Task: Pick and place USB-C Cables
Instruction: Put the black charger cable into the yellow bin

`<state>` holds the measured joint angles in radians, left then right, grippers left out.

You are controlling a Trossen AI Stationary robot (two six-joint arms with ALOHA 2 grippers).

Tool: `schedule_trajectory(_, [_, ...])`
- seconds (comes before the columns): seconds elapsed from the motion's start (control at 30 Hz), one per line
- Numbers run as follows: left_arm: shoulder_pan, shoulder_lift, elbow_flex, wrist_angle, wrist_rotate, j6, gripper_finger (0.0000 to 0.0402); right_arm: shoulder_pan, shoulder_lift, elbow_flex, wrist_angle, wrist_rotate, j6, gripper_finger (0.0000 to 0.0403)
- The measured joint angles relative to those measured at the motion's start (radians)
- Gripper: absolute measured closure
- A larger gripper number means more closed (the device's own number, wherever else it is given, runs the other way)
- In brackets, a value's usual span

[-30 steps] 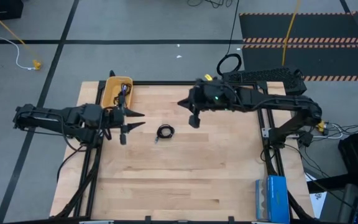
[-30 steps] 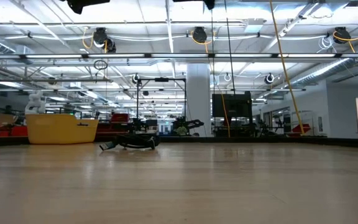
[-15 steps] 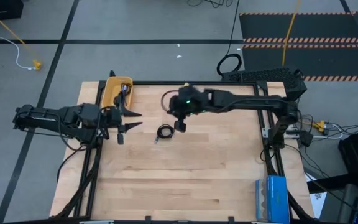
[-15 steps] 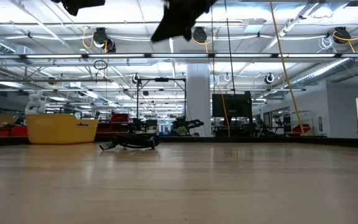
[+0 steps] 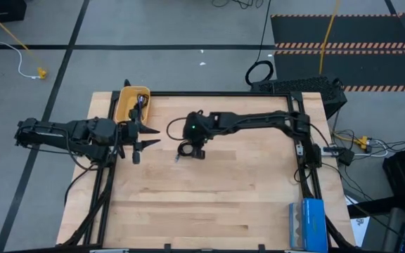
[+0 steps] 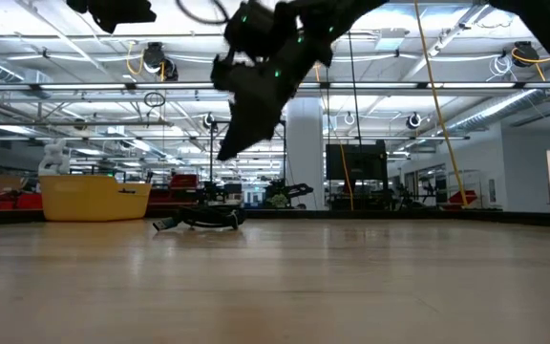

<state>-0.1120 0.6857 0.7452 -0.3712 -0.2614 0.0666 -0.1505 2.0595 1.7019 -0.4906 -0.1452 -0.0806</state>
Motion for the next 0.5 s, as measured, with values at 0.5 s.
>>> schedule_trajectory(0.5, [0.000, 0.000, 0.000, -0.001, -0.001, 0.001, 0.0261, 0.035, 0.116, -0.013, 0.092, -0.014, -0.030, 0.0347])
